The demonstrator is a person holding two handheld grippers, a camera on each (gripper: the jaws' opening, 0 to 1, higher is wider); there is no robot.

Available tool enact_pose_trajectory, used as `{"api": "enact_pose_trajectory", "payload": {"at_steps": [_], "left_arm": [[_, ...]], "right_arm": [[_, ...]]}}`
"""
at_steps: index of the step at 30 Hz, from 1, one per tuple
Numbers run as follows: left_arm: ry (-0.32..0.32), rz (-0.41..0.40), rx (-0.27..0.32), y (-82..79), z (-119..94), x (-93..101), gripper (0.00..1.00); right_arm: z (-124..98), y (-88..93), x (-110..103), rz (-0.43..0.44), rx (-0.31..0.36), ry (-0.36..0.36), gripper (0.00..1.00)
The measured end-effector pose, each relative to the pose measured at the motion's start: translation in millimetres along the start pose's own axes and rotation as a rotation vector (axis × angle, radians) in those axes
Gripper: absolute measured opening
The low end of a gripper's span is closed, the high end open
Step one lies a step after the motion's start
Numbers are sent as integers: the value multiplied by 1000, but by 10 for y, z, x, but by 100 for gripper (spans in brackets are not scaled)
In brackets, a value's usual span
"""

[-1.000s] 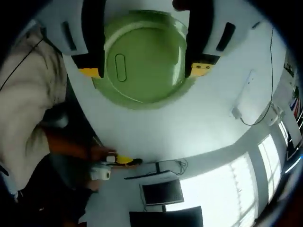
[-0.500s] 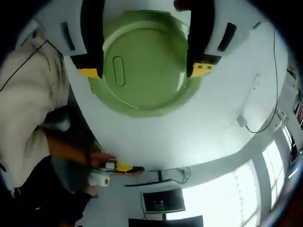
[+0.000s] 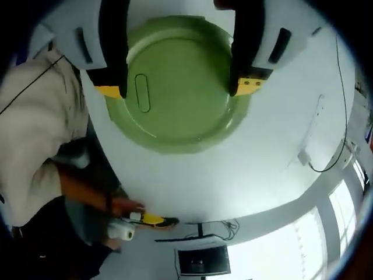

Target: Open container latches remove lid place lid upside down on tabletop take tomato from container place on tabletop

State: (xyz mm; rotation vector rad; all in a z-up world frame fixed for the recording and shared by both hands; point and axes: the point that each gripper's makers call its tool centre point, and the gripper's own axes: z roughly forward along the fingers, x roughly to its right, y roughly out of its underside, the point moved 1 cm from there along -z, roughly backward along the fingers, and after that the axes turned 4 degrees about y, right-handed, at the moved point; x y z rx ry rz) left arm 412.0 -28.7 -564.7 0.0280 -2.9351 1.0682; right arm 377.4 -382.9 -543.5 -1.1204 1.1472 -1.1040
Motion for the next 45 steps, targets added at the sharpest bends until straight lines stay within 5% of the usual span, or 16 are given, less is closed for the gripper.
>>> {"api": "enact_pose_trajectory", "payload": {"at_steps": [17,29,39,45], "left_arm": [[15,3,-160,-11,58,33,63],[16,8,-209,-13,52,147,63],[15,5,-212,3,29,327,63],[18,7,-191,8,18,264,63]], "right_arm": [[3,-39,-22,-7,4,0,50],[-2,-142,-91,-57,-1,-18,50],[34,-134,-466,-175,-13,-121,50],[92,-103,-781,-241,-21,-196,50]]}}
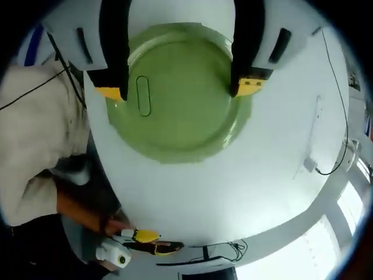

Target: Open container latches remove lid place lid upside down on tabletop take tomato from container place on tabletop

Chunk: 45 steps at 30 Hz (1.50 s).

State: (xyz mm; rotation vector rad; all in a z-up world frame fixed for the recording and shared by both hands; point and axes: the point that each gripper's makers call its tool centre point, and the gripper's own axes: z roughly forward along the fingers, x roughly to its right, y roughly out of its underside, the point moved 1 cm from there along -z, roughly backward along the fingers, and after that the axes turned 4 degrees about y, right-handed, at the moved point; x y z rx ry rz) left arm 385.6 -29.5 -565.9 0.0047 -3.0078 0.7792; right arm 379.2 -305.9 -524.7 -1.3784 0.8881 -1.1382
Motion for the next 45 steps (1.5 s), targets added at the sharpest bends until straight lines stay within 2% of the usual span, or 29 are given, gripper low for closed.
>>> {"api": "enact_pose_trajectory", "payload": {"at_steps": [5,10,14,26,31,38,43,45], "left_arm": [[1,-1,13,-1,-4,-89,63],[2,3,18,-1,-3,-116,63],[2,6,25,0,-2,-101,63],[2,10,33,4,4,3,63],[4,12,35,5,11,-56,63],[5,12,21,-2,25,-144,63],[6,12,13,-2,31,-179,64],[6,12,11,-3,34,-194,64]], "right_arm": [[72,-60,-212,-12,17,-60,50],[104,-142,-575,-92,40,-167,50],[149,-164,-750,-123,42,-206,51],[143,-337,-1387,-210,133,-366,53],[93,-420,-1746,-396,239,-422,53],[-4,-375,-2404,-637,379,-569,53],[4,-315,-2606,-724,437,-623,55],[19,-300,-2627,-723,438,-631,55]]}}
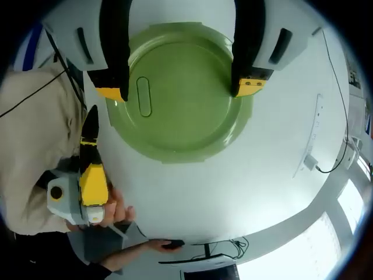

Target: Open container latches remove lid place lid upside down on tabletop take tomato from container place on tabletop

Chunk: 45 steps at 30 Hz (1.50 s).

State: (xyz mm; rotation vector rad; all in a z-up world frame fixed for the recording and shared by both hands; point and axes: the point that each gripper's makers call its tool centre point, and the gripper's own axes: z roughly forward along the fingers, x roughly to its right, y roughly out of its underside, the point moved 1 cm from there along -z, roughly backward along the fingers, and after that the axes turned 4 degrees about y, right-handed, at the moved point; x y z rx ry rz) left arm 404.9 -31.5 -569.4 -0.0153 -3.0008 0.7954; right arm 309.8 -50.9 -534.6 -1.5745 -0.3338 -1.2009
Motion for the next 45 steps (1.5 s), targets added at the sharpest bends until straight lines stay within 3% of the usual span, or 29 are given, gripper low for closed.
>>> {"api": "enact_pose_trajectory", "payload": {"at_steps": [10,23,30,34,41,45], "left_arm": [[0,0,-4,18,1,-74,64],[-1,2,12,28,-19,-52,64],[2,7,6,32,-22,-33,64],[0,2,11,32,-23,-20,64],[-3,-3,16,36,-24,-9,64],[-4,-6,15,31,-20,3,64]], "right_arm": [[53,86,-82,-61,27,-40,54],[180,-1,-207,-299,66,-67,53],[215,-66,-236,-408,119,-100,45],[206,-94,-331,-500,163,-146,35],[212,-52,-400,-512,181,-187,20],[227,-20,-408,-510,190,-194,19]]}}
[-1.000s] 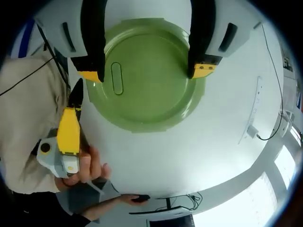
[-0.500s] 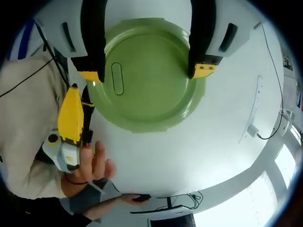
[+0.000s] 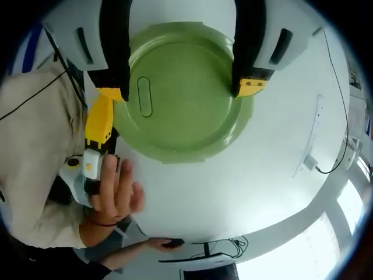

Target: Open container latches remove lid place lid upside down on tabletop take tomato from container place on tabletop

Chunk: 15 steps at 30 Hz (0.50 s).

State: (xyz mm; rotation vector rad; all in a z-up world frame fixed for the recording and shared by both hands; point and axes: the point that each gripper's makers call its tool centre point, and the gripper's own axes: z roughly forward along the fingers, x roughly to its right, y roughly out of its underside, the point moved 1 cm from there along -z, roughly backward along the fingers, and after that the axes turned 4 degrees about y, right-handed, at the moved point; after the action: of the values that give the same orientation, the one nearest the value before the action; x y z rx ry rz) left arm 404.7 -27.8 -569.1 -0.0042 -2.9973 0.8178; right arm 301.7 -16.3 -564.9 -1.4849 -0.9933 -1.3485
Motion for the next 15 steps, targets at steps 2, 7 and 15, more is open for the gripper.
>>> {"api": "enact_pose_trajectory", "payload": {"at_steps": [2,7,15], "left_arm": [[-1,-2,5,-4,1,6,64],[-2,-5,15,-8,5,23,64],[-11,-16,43,-7,8,31,64]], "right_arm": [[-2,16,-5,3,8,1,18],[-9,22,1,2,41,18,17],[-1,21,26,50,58,20,15]]}}
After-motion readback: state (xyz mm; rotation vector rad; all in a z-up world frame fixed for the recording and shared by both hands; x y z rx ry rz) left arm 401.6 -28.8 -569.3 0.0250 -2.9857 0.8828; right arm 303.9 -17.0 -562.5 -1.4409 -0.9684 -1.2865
